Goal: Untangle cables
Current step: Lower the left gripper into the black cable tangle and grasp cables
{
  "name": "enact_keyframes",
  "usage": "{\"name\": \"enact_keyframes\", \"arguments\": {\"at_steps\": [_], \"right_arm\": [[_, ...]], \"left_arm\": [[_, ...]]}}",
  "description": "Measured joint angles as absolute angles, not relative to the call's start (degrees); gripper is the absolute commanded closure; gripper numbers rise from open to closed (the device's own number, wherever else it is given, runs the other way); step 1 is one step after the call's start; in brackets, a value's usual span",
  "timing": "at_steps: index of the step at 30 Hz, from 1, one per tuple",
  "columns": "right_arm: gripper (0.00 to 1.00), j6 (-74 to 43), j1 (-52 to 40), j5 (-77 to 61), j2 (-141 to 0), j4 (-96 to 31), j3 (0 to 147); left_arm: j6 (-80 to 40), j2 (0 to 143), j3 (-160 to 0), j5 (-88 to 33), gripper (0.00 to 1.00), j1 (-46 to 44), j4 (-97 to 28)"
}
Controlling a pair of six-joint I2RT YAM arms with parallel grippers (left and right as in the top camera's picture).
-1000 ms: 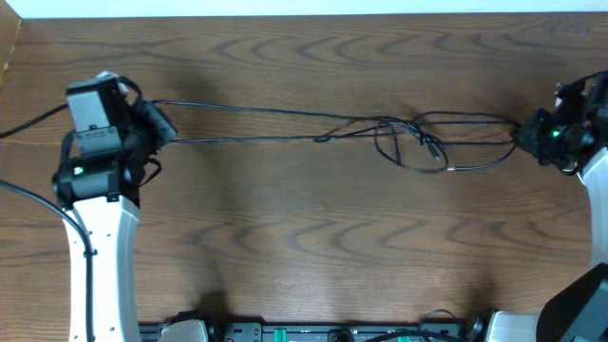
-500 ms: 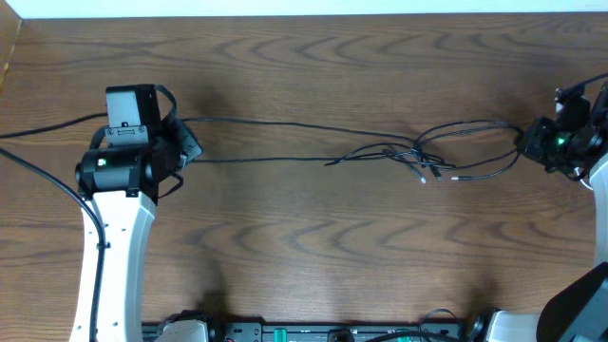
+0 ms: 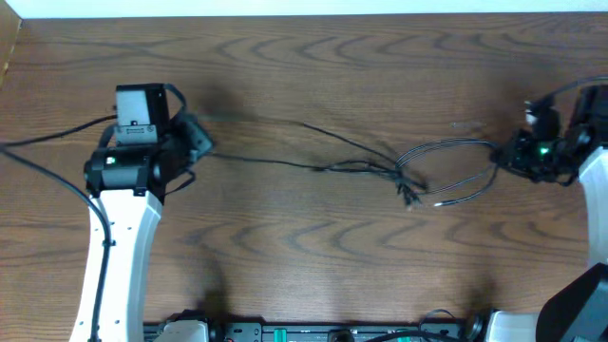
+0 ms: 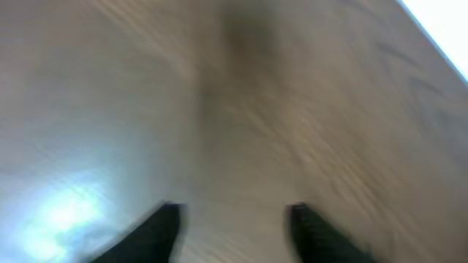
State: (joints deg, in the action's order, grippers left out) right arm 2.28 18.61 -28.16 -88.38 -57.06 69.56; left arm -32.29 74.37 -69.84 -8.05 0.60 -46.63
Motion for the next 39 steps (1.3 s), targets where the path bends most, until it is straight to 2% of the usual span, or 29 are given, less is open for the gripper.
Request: {"name": "enact_keyframes", "arguments": {"at_steps": [1,6,12,17,21,26,29,36,39], "right_arm": [[0.99,3.3,17.2,-29.2,-88.4,-57.4,69.6],[0.99,5.5,10.2,-29.0,-88.4,-58.7,69.6],[0.97,1.9,3.7,-18.2,-88.4,-60.6,69.6],[0.96,-0.2,1.6,-14.2,-88.4,-60.6,69.6],[0.89,-1.2,0.1,-13.2,-88.4,-60.6,69.5],[0.89,-1.4,-0.7,-12.3,-88.4,-60.4,68.9],[0.88,-2.0,-0.7,-11.4,-88.4,-60.4,68.3],[0.88,-2.4,-0.7,-10.8,-88.4,-60.5,68.1],[0.88,-2.4,-0.7,-10.8,-88.4,-60.9,68.1]], "left_arm": [[-31.2,74.7,-69.8,-9.9,0.18,-0.3,-46.3],[-27.1,78.0,-69.8,-15.6,0.17,-6.2,-46.1],[-25.2,85.5,-69.8,-17.7,0.17,-12.8,-44.1],[-23.5,91.2,-69.8,-21.0,0.17,-18.8,-37.4],[-20.8,93.2,-69.8,-23.8,0.17,-24.3,-32.1],[-18.9,95.5,-69.8,-25.1,0.16,-29.6,-32.2],[-17.4,98.2,-69.8,-25.6,0.17,-31.6,-34.6],[-12.8,99.9,-69.8,-26.1,0.34,-35.9,-35.0],[-10.7,99.9,-69.8,-26.3,0.35,-37.9,-34.9]]}}
